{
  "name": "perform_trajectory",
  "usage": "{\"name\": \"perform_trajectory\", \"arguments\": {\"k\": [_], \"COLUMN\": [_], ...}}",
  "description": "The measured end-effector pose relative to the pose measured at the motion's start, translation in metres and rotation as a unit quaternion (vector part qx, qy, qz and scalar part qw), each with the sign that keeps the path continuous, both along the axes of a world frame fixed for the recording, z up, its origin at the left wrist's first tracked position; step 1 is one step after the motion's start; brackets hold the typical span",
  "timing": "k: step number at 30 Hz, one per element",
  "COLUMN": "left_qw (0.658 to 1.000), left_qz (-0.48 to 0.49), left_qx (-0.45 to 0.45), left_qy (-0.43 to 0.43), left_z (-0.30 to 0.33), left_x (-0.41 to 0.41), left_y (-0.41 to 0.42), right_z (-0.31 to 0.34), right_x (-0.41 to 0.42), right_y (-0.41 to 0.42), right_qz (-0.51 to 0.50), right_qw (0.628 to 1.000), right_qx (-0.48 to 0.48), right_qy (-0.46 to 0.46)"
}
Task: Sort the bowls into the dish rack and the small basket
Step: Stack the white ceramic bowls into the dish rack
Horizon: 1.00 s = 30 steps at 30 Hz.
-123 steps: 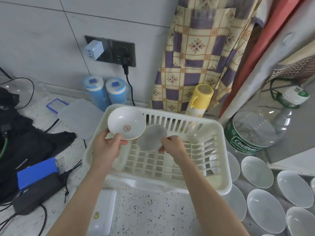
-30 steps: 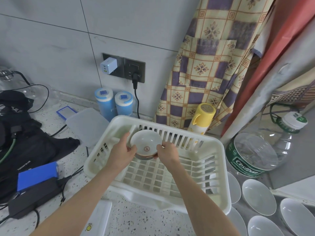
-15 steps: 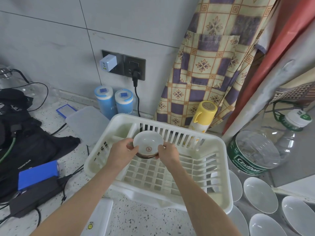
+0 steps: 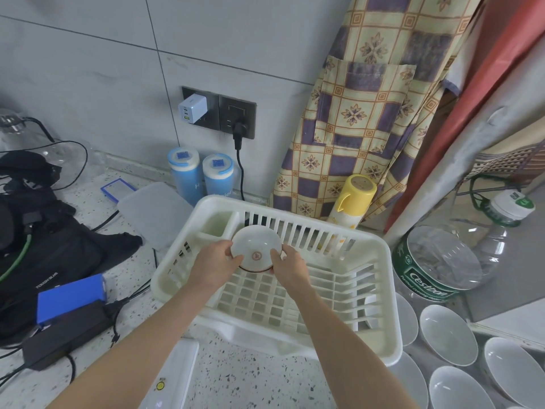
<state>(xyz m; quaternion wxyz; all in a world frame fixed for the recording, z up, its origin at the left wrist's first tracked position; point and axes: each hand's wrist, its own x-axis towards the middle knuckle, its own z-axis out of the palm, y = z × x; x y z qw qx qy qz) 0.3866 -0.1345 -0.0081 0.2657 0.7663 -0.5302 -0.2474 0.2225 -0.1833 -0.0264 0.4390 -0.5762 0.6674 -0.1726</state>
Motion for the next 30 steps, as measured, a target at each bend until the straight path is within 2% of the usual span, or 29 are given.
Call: {"name": "perform_trajectory", "arguments": {"k": [4, 7, 15, 19, 26, 30], "left_qw": [1.0, 1.0, 0.988, 0.971, 0.949, 0.938], "left_qz": [-0.003, -0.004, -0.007, -0.039, -0.13, -0.164], "left_qx": [0.024, 0.005, -0.064, -0.07, -0.003, 0.075], "left_qy": [-0.012, -0.005, 0.139, 0.225, 0.287, 0.296], "left_z": [0.005, 0.015, 0.05, 0.06, 0.05, 0.023], "left_x": [0.001, 0.002, 0.011, 0.009, -0.003, -0.021], "left_y": [0.003, 0.009, 0.053, 0.087, 0.15, 0.18], "right_z": [0.003, 0.014, 0.056, 0.072, 0.072, 0.055], "right_x": [0.001, -0.001, -0.003, 0.001, -0.012, -0.03], "right_y": [0.007, 0.016, 0.068, 0.112, 0.195, 0.248], "right_qz": [-0.015, -0.023, -0.096, -0.13, -0.234, -0.316], "right_qw": [1.0, 1.0, 0.992, 0.977, 0.93, 0.907], "right_qx": [0.019, 0.018, -0.029, -0.06, -0.076, -0.066], "right_qy": [-0.001, 0.002, -0.07, -0.155, -0.274, -0.27]}}
